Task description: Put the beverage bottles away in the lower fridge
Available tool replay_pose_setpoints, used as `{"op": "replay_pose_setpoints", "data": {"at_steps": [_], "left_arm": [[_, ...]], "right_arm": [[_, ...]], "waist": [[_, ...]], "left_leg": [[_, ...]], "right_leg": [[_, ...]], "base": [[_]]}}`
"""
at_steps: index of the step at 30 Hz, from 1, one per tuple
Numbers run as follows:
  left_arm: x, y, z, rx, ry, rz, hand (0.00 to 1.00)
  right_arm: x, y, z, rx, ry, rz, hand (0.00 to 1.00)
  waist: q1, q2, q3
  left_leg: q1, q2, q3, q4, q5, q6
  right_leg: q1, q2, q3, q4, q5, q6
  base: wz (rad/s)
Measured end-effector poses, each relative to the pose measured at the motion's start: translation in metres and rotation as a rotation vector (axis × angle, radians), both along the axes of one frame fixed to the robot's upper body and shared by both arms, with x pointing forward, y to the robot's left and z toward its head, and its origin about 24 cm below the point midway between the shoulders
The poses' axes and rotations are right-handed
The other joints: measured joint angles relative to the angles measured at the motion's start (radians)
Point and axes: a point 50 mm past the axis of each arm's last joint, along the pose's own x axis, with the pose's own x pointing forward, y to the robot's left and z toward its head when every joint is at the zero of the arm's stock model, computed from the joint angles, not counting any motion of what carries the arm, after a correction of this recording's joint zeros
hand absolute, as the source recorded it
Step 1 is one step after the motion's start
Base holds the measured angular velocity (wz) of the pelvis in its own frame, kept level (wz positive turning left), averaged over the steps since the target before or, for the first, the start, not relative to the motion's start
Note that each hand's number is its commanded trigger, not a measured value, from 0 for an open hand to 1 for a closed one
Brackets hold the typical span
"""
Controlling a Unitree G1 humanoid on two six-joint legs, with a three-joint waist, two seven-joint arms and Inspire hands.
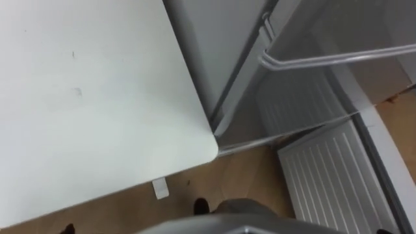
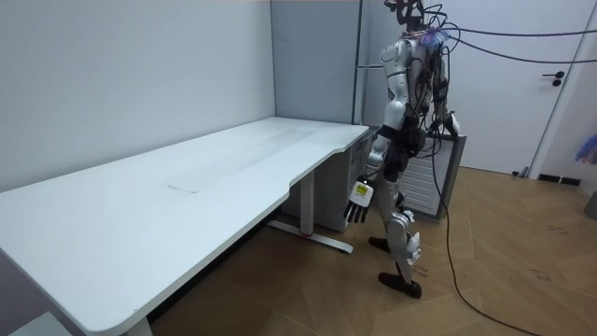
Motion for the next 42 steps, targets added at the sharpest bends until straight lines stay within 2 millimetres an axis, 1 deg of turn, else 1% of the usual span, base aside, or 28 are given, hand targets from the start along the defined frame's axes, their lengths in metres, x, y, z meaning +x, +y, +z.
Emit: {"op": "replay_pose_setpoints", "data": {"at_steps": [2, 3, 5, 8, 11, 13, 16, 19, 20, 21, 22, 24, 25, 26, 27, 28, 30, 32, 33, 37, 40, 42], "left_arm": [[-0.009, -0.003, -0.003, -0.019, 0.037, 0.013, 0.00], [-0.013, -0.003, -0.003, -0.027, 0.053, 0.018, 0.00], [-0.019, -0.004, -0.004, -0.036, 0.070, 0.022, 0.00], [-0.023, -0.006, -0.005, -0.045, 0.085, 0.024, 0.00], [-0.022, -0.008, -0.006, -0.051, 0.095, 0.003, 0.00], [-0.019, -0.009, -0.006, -0.051, 0.088, -0.007, 0.00], [-0.017, -0.008, -0.006, -0.048, 0.075, -0.009, 0.00], [-0.014, -0.007, -0.005, -0.033, 0.064, -0.012, 0.00], [-0.013, -0.006, -0.005, -0.022, 0.063, -0.014, 0.00], [-0.013, -0.006, -0.005, -0.016, 0.065, -0.016, 0.00], [-0.013, -0.005, -0.005, -0.014, 0.065, -0.019, 0.00], [-0.007, -0.006, -0.004, 0.000, 0.046, -0.038, 0.00], [-0.006, -0.006, -0.004, 0.000, 0.041, -0.040, 0.00], [-0.004, -0.006, -0.004, 0.001, 0.036, -0.050, 0.00], [-0.003, -0.007, -0.003, 0.002, 0.030, -0.053, 0.00], [-0.004, -0.007, -0.003, 0.003, 0.027, -0.054, 0.00], [-0.007, -0.006, -0.002, 0.014, 0.031, -0.051, 0.00], [-0.007, -0.006, -0.001, 0.017, 0.028, -0.052, 0.00], [-0.008, -0.006, -0.001, 0.020, 0.025, -0.053, 0.00], [-0.010, -0.005, 0.000, 0.037, 0.031, -0.055, 0.00], [-0.010, -0.005, 0.000, 0.040, 0.034, -0.055, 0.00], [-0.010, -0.005, 0.000, 0.050, 0.036, -0.053, 0.00]], "right_arm": [[0.000, 0.000, 0.000, 0.009, -0.007, 0.021, 0.00], [-0.002, -0.001, 0.001, 0.005, -0.003, 0.023, 0.00], [-0.001, -0.004, 0.002, 0.003, -0.005, 0.035, 0.00], [-0.001, -0.004, 0.002, 0.004, -0.006, 0.043, 0.00], [0.000, -0.005, 0.003, 0.006, -0.003, 0.062, 0.00], [0.002, -0.005, 0.003, 0.007, -0.003, 0.077, 0.00], [0.008, -0.007, 0.005, -0.001, -0.028, 0.104, 0.00], [0.025, -0.013, 0.011, -0.021, -0.057, 0.160, 0.00], [0.037, -0.016, 0.017, -0.052, -0.071, 0.218, 0.00], [0.055, -0.020, 0.025, -0.099, -0.110, 0.289, 0.00], [0.065, -0.021, 0.031, -0.128, -0.127, 0.331, 0.00], [0.100, -0.026, 0.055, -0.249, -0.203, 0.458, 0.00], [0.105, -0.027, 0.059, -0.273, -0.213, 0.478, 0.00], [0.117, -0.028, 0.069, -0.321, -0.238, 0.519, 0.00], [0.127, -0.029, 0.081, -0.374, -0.264, 0.560, 0.00], [0.131, -0.029, 0.087, -0.398, -0.277, 0.573, 0.00], [0.141, -0.028, 0.104, -0.476, -0.307, 0.619, 0.00], [0.143, -0.027, 0.112, -0.508, -0.316, 0.638, 0.00], [0.144, -0.027, 0.113, -0.515, -0.320, 0.643, 0.00], [0.143, -0.027, 0.113, -0.514, -0.307, 0.647, 0.00], [0.140, -0.028, 0.109, -0.501, -0.293, 0.639, 0.00], [0.132, -0.030, 0.100, -0.468, -0.260, 0.610, 0.00]], "waist": [[0.005, 0.005, -0.0092], [0.008, 0.007, -0.0103], [0.011, 0.004, -0.0097], [0.014, 0.002, -0.0081], [0.013, 0.001, -0.0075], [0.014, -0.007, -0.0035], [0.016, -0.010, -0.0017], [0.019, -0.010, 0.0000], [0.020, -0.009, -0.0002], [0.020, -0.009, -0.0008], [0.019, -0.010, -0.0014], [0.013, -0.004, 0.0036], [0.013, -0.004, 0.0035], [0.015, -0.009, 0.0013], [0.019, -0.009, 0.0008], [0.019, -0.009, 0.0008], [0.018, -0.012, -0.0026], [0.019, -0.014, -0.0043], [0.019, -0.019, -0.0058], [0.018, -0.032, -0.0076], [0.013, -0.038, -0.0070], [0.003, -0.037, -0.0069]], "left_leg": [[0.003, -0.005, 0.000, 0.001, 0.002, 0.003], [0.005, -0.007, -0.001, 0.001, 0.004, 0.002], [0.009, -0.007, -0.001, 0.002, 0.007, -0.001], [0.007, -0.007, -0.003, 0.002, 0.010, -0.005], [0.008, -0.007, -0.004, 0.001, 0.011, -0.007], [0.009, -0.007, -0.002, 0.001, 0.012, -0.007], [0.013, -0.008, 0.006, -0.005, 0.012, -0.006], [0.016, -0.009, 0.019, -0.012, 0.013, -0.005], [0.016, -0.012, 0.028, -0.014, 0.013, -0.005], [0.017, -0.013, 0.038, -0.015, 0.013, -0.004], [0.017, -0.013, 0.040, -0.015, 0.013, -0.004], [0.017, -0.012, 0.041, -0.015, 0.013, -0.004], [0.017, -0.012, 0.040, -0.015, 0.013, -0.005], [0.017, -0.012, 0.039, -0.016, 0.013, -0.005], [0.017, -0.012, 0.038, -0.017, 0.013, -0.005], [0.017, -0.011, 0.037, -0.018, 0.013, -0.005], [0.017, -0.011, 0.036, -0.018, 0.013, -0.005], [0.016, -0.010, 0.036, -0.018, 0.013, -0.005], [0.016, -0.010, 0.036, -0.018, 0.013, -0.005], [0.016, -0.011, 0.037, -0.017, 0.013, -0.005], [0.021, -0.010, 0.036, -0.015, 0.013, -0.005], [0.019, -0.008, 0.032, -0.016, 0.013, -0.005]], "right_leg": [[0.002, -0.004, 0.003, 0.003, 0.002, 0.001], [0.002, -0.006, 0.002, 0.008, 0.002, 0.001], [0.001, -0.007, 0.001, 0.015, -0.001, -0.002], [0.000, -0.007, 0.003, 0.013, -0.006, -0.004], [0.000, -0.006, 0.003, 0.015, -0.007, -0.006], [-0.002, -0.005, 0.006, 0.017, -0.007, -0.006], [-0.004, -0.002, 0.016, 0.017, -0.007, -0.005], [-0.012, 0.000, 0.027, 0.025, -0.008, -0.003], [-0.024, -0.001, 0.031, 0.040, -0.010, -0.002], [-0.032, -0.001, 0.033, 0.050, -0.013, -0.003], [-0.034, -0.001, 0.034, 0.052, -0.013, -0.003], [-0.034, 0.000, 0.036, 0.052, -0.014, -0.004], [-0.034, 0.000, 0.036, 0.052, -0.014, -0.004], [-0.034, 0.000, 0.036, 0.052, -0.016, -0.003], [-0.034, 0.000, 0.036, 0.052, -0.018, -0.003], [-0.034, 0.000, 0.036, 0.052, -0.019, -0.002], [-0.033, 0.000, 0.036, 0.052, -0.022, -0.001], [-0.032, 0.000, 0.035, 0.051, -0.023, 0.000], [-0.031, 0.000, 0.035, 0.050, -0.023, 0.000], [-0.030, -0.001, 0.042, 0.049, -0.024, 0.001], [-0.019, -0.001, 0.039, 0.042, -0.024, 0.001], [-0.011, -0.005, 0.023, 0.032, -0.022, 0.002]], "base": [[0.00], [0.00], [0.00], [0.00], [0.00], [-0.02], [-0.09], [-0.12], [-0.21], [-0.21], [-0.13], [0.00], [0.05], [0.04], [0.05], [0.03], [0.00], [0.04], [0.00], [0.00], [0.06], [0.16]]}}
